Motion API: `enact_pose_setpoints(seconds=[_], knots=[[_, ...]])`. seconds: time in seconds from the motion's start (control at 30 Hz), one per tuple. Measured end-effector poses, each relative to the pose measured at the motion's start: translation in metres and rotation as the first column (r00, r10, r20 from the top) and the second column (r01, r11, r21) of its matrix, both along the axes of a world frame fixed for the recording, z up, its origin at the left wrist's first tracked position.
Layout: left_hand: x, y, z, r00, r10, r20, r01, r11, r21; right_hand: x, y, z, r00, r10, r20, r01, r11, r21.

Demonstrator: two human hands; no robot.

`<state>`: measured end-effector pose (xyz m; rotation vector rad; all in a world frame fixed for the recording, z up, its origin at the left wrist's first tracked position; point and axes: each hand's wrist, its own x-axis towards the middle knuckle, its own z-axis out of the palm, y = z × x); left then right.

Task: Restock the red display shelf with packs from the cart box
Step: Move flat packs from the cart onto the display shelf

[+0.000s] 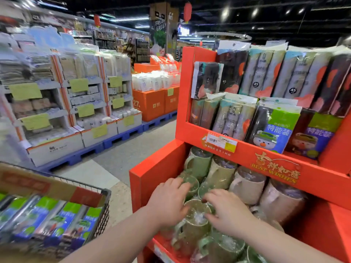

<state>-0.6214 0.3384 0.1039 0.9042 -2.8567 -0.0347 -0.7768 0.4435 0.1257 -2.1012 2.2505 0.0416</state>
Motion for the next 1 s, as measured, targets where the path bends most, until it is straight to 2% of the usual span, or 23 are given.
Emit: enact_pose_setpoints(seconds=[0.13,0.23,0.4,0.57,0.77,1.0], knots=[[0.054,0.005,-0.012,0.999,0.039,0.022,-0.041,0.996,0.077,0.056,0.002,-0.02,0.996,0.086,-0.009,-0.085,0.994,0.075],[0.113,0.004,-0.022,0.988,0.135,0.077,-0.143,0.984,0.108,0.105,-0.009,-0.031,0.993,0.12,-0.006,-0.118,0.987,0.109],[0.226,0.012,-0.045,0.919,0.325,0.222,-0.364,0.918,0.161,0.194,-0.038,-0.039,0.982,0.173,0.076,-0.178,0.981,0.072],[0.333,0.032,-0.073,0.841,0.449,0.302,-0.519,0.828,0.215,0.286,-0.064,-0.03,0.969,0.231,0.089,-0.233,0.972,0.021],[0.429,0.056,-0.099,0.77,0.516,0.374,-0.62,0.744,0.249,0.374,-0.09,-0.019,0.943,0.302,0.14,-0.294,0.953,-0.075],[0.483,0.059,-0.124,0.733,0.57,0.37,-0.677,0.665,0.315,0.429,-0.116,-0.039,0.93,0.33,0.163,-0.336,0.942,0.012]])
